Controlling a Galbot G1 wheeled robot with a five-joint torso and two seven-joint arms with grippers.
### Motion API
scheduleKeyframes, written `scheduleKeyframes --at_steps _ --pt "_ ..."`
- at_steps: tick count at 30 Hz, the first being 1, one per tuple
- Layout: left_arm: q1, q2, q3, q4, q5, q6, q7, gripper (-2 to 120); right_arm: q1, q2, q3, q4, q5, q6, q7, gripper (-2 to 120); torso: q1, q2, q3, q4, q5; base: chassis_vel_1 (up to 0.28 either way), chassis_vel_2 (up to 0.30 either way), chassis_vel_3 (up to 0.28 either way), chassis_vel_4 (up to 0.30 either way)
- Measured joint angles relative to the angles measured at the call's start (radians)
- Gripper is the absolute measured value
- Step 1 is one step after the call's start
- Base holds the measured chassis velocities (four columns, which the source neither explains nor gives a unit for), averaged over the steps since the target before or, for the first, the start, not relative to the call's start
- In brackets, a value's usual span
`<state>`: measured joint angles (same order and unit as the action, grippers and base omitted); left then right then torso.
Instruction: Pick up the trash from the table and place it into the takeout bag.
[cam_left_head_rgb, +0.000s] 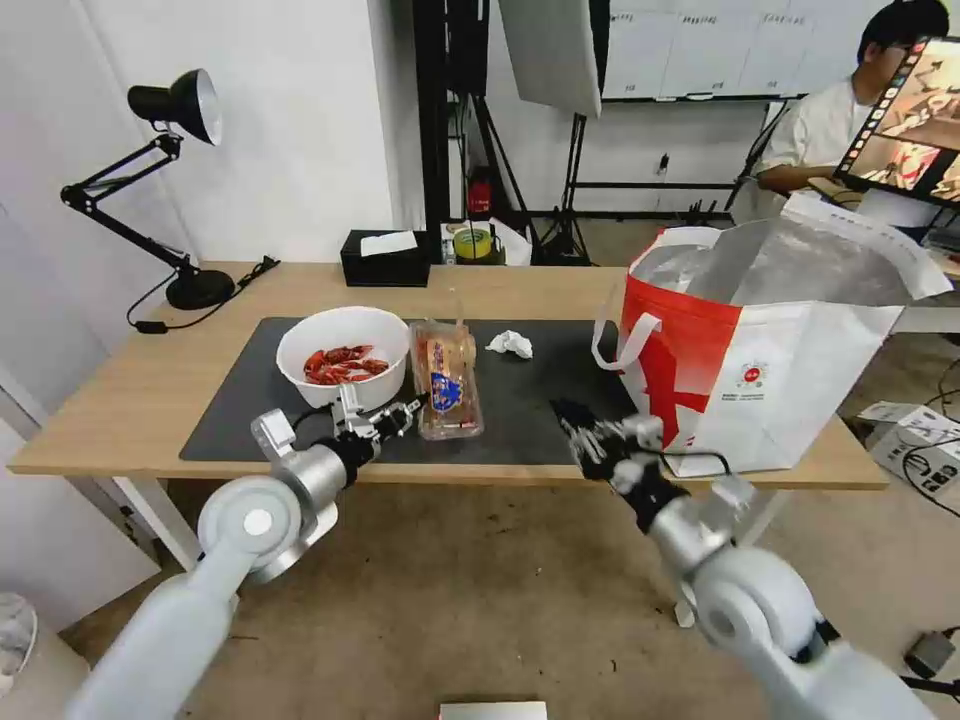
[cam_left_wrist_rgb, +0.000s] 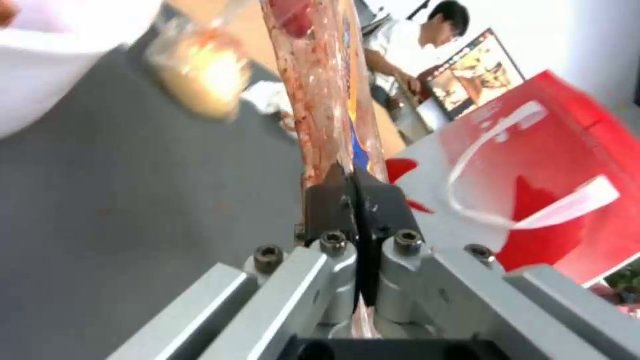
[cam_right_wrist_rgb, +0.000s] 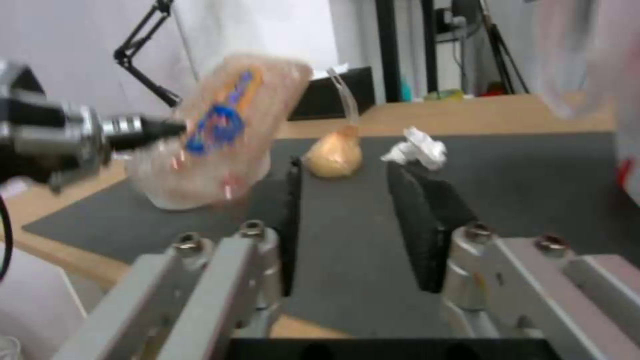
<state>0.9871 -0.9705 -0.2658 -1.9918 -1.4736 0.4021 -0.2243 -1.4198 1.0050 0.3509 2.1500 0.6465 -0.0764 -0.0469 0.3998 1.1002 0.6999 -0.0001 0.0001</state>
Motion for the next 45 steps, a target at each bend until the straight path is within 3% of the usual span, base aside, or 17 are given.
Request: scheduleKeyframes --at_steps 3,8,15,18,28,35,45 --pt "-0.044 0.007 0.015 -0.007 -0.028 0.0 -0.009 0 -0.085 0.035 0.031 0.006 -0.043 0.033 -0.017 52 0.0 0.0 0.0 0.0 0.0 0.0 0.0 0.0 0.0" --pt "-0.086 0.009 0.039 -0.01 -0.046 -0.001 -0.016 0 -0.119 0.056 0.042 0.004 -0.074 0.057 -0.02 64 0.0 0.0 0.0 0.0001 -0.0002 0.0 0.0 0.0 0.0" --pt "-0.293 0.016 0.142 0.004 -0.12 -0.009 -0.06 0 -0.163 0.096 0.051 -0.019 -0.156 0.142 -0.025 93 0.0 0.0 0.0 0.0001 0.0 0.0 0.0 0.0 0.0" --pt "-0.37 0.014 0.187 0.02 -0.14 -0.019 -0.068 0 -0.177 0.106 0.057 -0.022 -0.176 0.164 -0.03 99 0.0 0.0 0.0 0.0001 0.0 0.0 0.0 0.0 0.0" --pt "-0.593 -0.063 0.329 0.111 -0.168 -0.047 -0.074 0 -0.198 0.133 0.064 -0.035 -0.202 0.182 -0.052 100 0.0 0.0 0.0 0.0002 -0.0001 0.0 0.0 0.0 0.0" --pt "-0.772 -0.205 0.455 0.234 -0.173 -0.071 -0.091 0 -0.209 0.16 0.063 -0.066 -0.236 0.199 -0.069 100 0.0 0.0 0.0 0.0002 0.0002 0.0 0.0 0.0 0.0" --pt "-0.882 -0.386 0.577 0.387 -0.088 -0.115 -0.1 0 -0.216 0.189 0.042 -0.07 -0.264 0.199 -0.074 100 0.0 0.0 0.0 -0.0001 0.0002 0.0 0.0 0.0 0.0"
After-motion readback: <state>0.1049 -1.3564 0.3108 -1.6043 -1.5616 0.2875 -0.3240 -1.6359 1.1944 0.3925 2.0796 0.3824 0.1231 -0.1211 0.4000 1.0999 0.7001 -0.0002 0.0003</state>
